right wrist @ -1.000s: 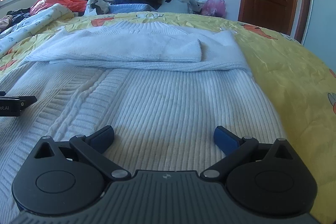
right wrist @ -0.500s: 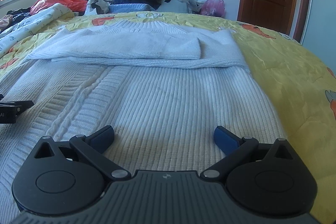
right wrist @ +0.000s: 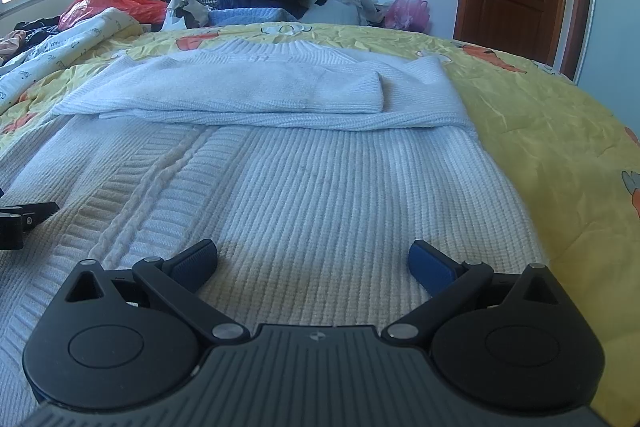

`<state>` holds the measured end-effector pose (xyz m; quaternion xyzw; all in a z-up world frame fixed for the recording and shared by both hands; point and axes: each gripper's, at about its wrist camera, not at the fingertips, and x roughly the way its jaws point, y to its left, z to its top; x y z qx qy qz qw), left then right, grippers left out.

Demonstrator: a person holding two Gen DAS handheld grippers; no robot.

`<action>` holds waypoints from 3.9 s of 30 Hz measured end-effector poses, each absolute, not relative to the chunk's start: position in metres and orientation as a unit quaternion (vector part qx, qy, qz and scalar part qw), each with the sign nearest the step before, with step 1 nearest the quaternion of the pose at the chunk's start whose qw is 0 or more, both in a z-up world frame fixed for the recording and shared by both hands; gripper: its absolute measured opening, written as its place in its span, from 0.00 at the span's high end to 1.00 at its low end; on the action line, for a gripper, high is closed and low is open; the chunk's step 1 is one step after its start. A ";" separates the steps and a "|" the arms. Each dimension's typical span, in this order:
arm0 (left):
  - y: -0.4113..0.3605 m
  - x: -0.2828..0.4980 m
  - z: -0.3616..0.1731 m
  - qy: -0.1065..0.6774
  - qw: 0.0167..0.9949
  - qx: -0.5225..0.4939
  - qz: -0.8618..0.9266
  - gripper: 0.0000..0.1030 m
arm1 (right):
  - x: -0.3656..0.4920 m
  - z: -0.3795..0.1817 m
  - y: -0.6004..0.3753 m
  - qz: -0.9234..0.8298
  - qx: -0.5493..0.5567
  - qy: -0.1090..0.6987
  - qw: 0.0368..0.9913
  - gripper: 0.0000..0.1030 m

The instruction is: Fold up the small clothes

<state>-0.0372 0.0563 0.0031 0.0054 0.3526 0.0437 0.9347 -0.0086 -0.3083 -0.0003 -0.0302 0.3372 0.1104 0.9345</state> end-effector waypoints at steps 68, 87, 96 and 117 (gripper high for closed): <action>0.050 -0.090 0.003 0.345 0.937 0.009 0.054 0.00 | -0.056 0.002 -0.315 0.126 -0.032 0.333 0.934 0.00; 0.050 -0.095 0.002 0.344 0.937 0.011 0.052 0.00 | -0.056 0.002 -0.315 0.126 -0.032 0.333 0.934 0.00; 0.050 -0.100 0.003 0.347 0.936 0.010 0.049 0.00 | -0.056 0.002 -0.315 0.126 -0.032 0.333 0.934 0.00; 0.064 -0.153 0.013 0.385 0.922 0.026 0.018 0.00 | -0.101 0.011 -0.329 0.163 -0.060 0.352 0.920 0.00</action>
